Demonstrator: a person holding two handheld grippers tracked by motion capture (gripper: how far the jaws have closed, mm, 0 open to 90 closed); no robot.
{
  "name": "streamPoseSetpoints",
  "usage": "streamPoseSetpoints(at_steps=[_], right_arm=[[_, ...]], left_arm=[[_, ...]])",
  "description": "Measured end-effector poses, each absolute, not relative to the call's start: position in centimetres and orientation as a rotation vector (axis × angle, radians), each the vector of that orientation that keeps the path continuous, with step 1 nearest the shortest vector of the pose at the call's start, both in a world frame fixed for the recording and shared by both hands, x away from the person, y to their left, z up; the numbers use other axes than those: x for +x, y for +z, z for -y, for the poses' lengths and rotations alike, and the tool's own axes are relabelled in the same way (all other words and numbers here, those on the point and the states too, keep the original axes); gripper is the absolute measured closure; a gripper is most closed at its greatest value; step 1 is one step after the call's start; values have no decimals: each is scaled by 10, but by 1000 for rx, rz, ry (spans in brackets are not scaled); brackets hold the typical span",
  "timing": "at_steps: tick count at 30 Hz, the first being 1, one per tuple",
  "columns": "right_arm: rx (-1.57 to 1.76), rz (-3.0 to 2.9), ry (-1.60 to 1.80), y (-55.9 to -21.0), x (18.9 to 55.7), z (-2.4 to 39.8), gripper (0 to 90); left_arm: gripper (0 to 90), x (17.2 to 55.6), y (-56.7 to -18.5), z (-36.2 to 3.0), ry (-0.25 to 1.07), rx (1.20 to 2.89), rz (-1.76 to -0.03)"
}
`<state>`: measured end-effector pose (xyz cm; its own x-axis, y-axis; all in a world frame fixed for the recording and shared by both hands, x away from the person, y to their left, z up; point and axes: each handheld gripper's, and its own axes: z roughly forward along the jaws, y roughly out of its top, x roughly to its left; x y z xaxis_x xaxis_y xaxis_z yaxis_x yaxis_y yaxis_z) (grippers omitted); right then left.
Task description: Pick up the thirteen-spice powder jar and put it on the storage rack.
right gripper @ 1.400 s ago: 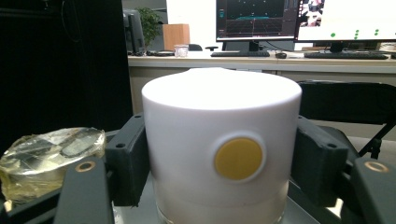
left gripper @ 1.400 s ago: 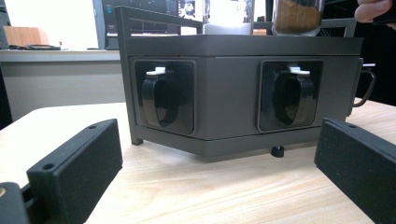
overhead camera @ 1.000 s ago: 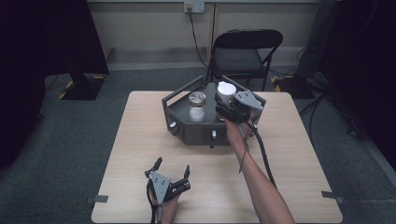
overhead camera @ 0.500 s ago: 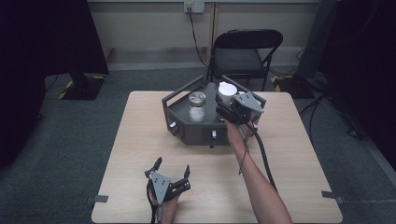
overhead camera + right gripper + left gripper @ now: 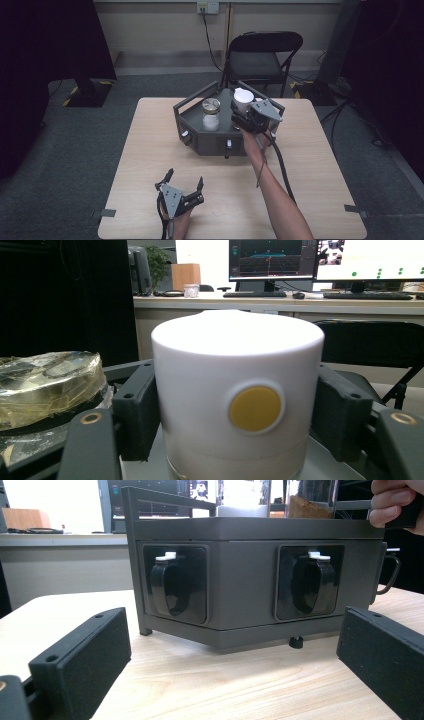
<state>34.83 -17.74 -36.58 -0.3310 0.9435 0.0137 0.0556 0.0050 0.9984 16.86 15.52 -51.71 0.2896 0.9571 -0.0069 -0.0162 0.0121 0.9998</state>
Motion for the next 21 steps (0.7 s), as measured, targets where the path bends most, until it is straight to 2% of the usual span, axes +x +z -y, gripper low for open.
streamPoseSetpoints(at_steps=[4,9,11,21], right_arm=[[1077,-1496,1430,-366,348,177,285],[1083,-1474,1441,-372,346,176,74],[1071,-1450,1439,-375,345,173,23],[1095,-1480,1458,-371,342,182,0]], left_arm=[[2,169,-517,-155,992,1314,-982],[2,169,-517,-155,992,1314,-982],[2,169,-517,-155,992,1314,-982],[2,169,-517,-155,993,1314,-983]])
